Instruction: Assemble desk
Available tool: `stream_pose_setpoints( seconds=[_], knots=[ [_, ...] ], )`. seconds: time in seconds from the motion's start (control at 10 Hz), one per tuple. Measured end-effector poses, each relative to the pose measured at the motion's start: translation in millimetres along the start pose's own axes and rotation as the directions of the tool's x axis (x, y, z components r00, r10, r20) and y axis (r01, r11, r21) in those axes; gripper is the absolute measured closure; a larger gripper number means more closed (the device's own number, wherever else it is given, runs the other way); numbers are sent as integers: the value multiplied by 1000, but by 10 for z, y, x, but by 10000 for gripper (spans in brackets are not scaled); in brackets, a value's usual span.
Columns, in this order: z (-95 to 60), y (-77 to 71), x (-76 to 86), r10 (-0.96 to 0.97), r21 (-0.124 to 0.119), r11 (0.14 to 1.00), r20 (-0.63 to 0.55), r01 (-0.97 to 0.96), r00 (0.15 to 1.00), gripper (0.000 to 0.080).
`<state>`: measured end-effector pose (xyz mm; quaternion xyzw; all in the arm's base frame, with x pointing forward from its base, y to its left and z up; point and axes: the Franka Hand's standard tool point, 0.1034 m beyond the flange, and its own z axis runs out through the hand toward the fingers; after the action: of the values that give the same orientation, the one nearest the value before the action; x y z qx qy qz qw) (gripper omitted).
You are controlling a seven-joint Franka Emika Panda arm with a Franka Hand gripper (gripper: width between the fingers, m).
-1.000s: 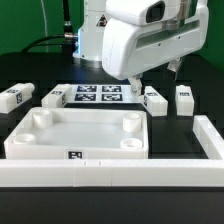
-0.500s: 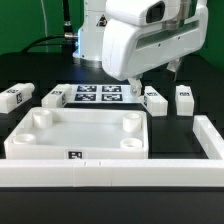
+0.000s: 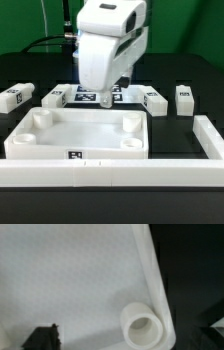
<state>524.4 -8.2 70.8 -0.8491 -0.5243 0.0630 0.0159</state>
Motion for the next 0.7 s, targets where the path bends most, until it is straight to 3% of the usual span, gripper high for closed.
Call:
stream_pose_setpoints(
  seconds=[0.2,0.3,0.4,0.6,0.7],
  knots=[
    [12,-1,4,-1,-1,1000,-1,1,1000,150],
    [33,30,-11,-78,-22,997,-12,78,997,150],
    [134,38,-84,-189,-67,980,-32,187,981,150],
    [266,-43,-115,-261,-82,963,-38,257,965,150],
    [338,-57,-110,-303,-102,949,-43,298,952,150]
  ],
)
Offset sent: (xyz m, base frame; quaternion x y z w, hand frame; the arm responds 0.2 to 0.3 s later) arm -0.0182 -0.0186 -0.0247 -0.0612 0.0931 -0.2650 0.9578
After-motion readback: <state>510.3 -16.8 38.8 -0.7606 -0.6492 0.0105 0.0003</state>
